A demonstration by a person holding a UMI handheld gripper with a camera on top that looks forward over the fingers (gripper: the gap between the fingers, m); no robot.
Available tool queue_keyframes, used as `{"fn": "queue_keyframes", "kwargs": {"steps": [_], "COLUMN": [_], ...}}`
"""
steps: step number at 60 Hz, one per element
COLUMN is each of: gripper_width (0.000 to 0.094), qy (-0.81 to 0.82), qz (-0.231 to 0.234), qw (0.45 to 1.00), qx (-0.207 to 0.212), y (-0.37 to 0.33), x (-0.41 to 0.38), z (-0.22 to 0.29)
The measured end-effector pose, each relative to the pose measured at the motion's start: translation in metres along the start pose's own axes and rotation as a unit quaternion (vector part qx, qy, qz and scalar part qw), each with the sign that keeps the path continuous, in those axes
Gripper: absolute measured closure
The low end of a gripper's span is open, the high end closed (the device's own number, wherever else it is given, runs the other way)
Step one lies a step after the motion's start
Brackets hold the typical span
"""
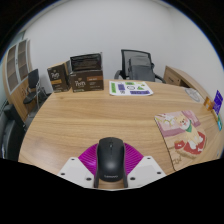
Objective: Arrange mouse
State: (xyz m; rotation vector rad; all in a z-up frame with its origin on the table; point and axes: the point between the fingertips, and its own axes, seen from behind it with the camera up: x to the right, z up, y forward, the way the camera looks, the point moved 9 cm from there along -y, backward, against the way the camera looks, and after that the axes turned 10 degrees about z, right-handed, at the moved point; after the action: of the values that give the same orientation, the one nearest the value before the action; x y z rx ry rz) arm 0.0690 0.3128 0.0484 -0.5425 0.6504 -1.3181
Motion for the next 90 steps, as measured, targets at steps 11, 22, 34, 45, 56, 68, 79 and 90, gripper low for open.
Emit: {"fn": "queue_keyframes", "kwargs": {"steps": [11,22,34,45,56,68,79,90], "gripper_width": [0.0622,0.0621,0.0622,0.0624,0.0625,0.0624,0.0481,0.0079], "qy": [-0.014,0.003,0.028,0.024,0.030,0.031,0.014,0.007], "qz": [0.010,0.011,-0.034,-0.069,-0.060,-0.049,-0.041,-0.075], "qw": [1.000,0.998,0.995,0.995,0.997,0.998,0.999,0.997], "qx": [0.012,0.057,0.093,0.073,0.026,-0.004,0.005,0.004], "y": [-0.030,-0.082,-0.110,-0.090,-0.053,-0.029,-0.027,-0.037], "x": [0.002,0.036,0.141,0.226,0.259,0.270,0.271,0.284], "z": [0.013,0.083,0.145,0.128,0.072,0.026,0.017,0.017]}}
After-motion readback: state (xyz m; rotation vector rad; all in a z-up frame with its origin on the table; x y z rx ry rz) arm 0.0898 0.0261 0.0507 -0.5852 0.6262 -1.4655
